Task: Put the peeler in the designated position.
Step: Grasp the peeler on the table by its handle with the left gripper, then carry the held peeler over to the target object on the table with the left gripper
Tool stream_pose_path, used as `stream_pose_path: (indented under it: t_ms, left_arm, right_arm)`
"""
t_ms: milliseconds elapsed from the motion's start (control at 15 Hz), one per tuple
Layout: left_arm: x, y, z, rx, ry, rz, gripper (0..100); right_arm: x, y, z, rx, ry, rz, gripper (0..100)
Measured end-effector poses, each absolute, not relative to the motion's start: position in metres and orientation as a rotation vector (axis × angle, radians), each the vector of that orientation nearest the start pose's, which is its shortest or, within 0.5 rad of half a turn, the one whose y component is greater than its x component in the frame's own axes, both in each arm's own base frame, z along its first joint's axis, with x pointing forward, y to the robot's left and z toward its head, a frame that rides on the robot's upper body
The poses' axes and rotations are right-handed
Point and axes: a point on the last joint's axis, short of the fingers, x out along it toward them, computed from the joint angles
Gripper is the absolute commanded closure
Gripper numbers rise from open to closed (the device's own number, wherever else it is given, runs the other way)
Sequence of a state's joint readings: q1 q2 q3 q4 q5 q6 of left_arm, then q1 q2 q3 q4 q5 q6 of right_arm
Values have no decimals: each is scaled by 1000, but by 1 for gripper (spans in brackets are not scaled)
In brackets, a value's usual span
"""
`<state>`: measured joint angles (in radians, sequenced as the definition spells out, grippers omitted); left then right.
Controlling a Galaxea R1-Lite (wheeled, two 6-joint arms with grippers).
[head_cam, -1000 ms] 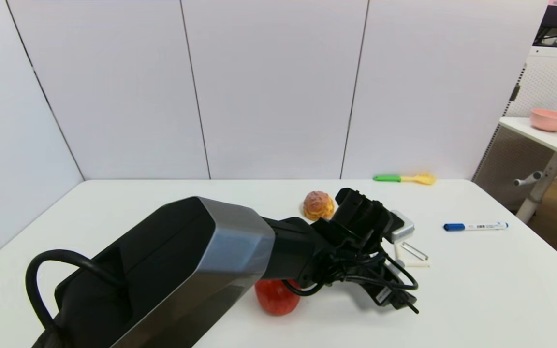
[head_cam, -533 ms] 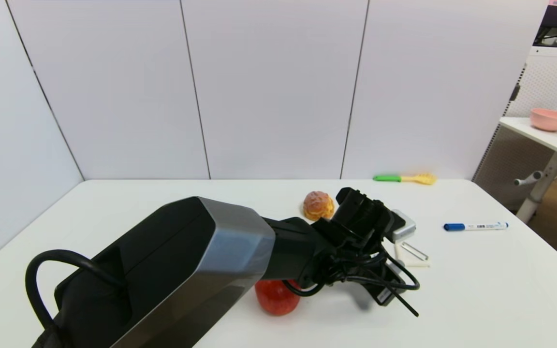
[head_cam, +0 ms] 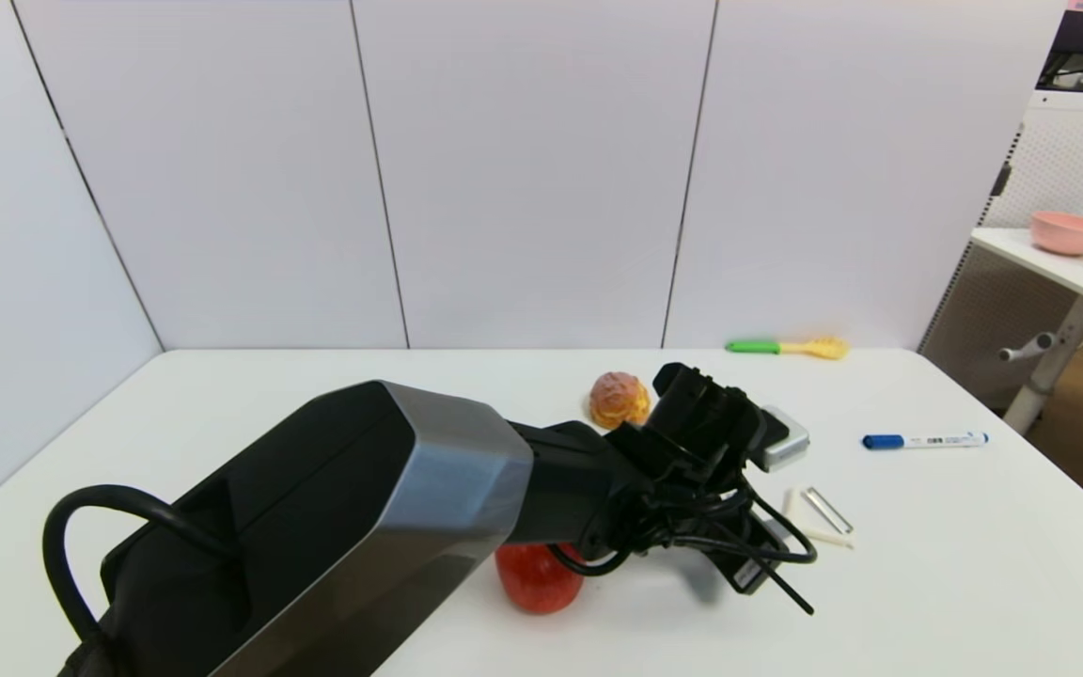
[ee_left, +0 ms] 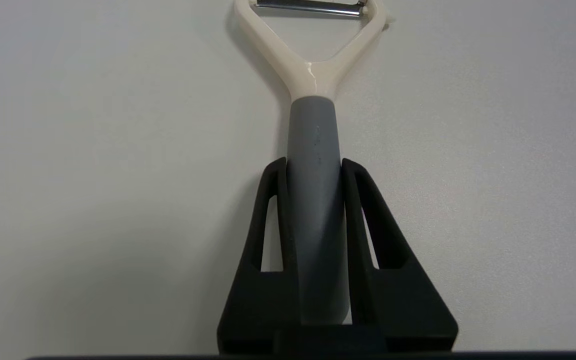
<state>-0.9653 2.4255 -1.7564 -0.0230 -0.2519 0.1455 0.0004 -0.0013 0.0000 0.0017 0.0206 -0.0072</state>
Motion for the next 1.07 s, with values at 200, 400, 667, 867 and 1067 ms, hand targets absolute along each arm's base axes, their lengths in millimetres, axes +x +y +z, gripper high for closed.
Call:
stream_pose_path:
  t_ms: [200, 400, 667, 867, 1067]
  left_arm:
    - [273, -404, 96, 364, 548, -1222, 100]
    - [273, -392, 120, 358, 536, -1209, 100]
    - [278, -345, 159, 347, 512, -1098, 100]
    - [287, -283, 186, 327, 511, -968, 100]
    - [299, -208, 208, 329, 484, -814, 100]
  right_arm:
    - [-23, 0, 75, -8, 0, 21, 0]
    - [-23, 0, 75, -7, 0, 21, 0]
    - [-23, 0, 75, -7, 0, 21, 0]
    - [-23, 0, 75, -7, 0, 21, 0]
    - [-23, 0, 75, -7, 0, 21, 0]
